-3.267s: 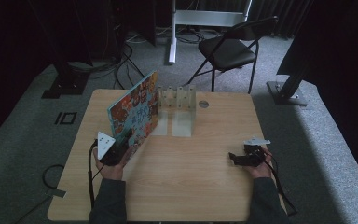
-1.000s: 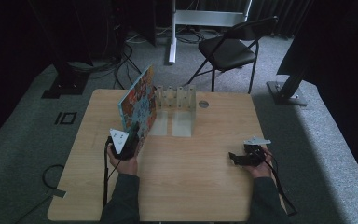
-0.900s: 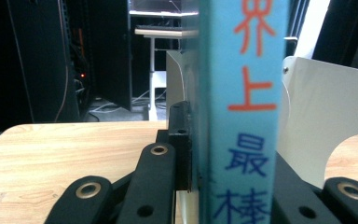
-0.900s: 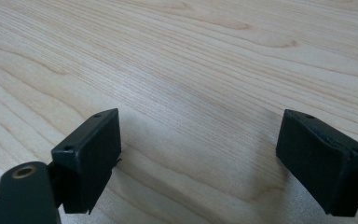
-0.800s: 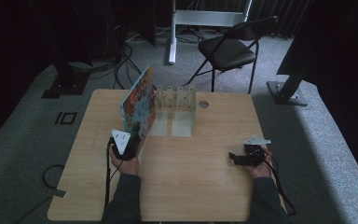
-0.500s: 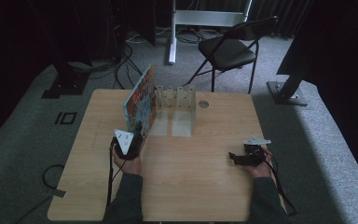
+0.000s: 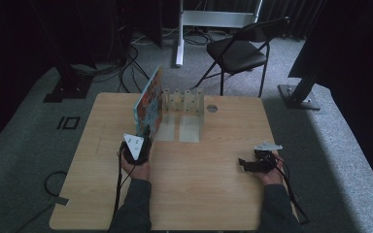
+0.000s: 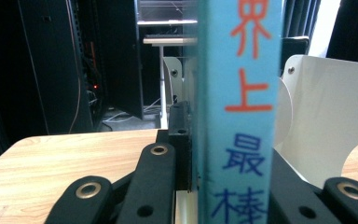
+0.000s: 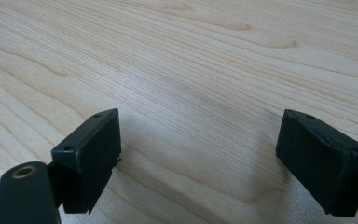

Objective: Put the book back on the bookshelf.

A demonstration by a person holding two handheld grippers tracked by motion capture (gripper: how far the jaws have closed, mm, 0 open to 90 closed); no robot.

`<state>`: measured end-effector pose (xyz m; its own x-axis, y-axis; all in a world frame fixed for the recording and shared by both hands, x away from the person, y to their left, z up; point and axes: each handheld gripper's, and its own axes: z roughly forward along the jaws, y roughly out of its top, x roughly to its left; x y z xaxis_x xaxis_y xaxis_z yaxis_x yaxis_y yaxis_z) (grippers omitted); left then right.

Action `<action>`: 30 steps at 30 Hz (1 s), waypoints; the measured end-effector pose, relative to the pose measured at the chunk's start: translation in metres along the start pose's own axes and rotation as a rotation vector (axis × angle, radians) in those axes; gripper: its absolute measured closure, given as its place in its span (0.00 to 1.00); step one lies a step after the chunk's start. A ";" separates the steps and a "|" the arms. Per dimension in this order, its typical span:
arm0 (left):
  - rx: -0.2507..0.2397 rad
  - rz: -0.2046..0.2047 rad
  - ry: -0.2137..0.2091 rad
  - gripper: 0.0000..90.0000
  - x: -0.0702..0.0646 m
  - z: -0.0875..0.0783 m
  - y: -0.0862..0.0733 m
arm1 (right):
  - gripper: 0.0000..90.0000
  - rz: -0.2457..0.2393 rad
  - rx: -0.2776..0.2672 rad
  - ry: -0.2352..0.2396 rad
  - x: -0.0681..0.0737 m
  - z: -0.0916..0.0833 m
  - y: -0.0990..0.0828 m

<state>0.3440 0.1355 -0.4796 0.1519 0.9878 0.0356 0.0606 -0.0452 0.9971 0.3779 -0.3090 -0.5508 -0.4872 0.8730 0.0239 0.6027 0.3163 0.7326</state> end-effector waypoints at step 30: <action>0.050 -0.020 -0.019 0.89 0.013 -0.013 -0.017 | 0.15 -0.005 0.001 -0.005 0.001 0.000 0.000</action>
<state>0.3322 0.1511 -0.4950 0.1686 0.9856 0.0145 0.1128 -0.0339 0.9930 0.3778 -0.3082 -0.5509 -0.4869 0.8733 0.0170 0.6011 0.3208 0.7320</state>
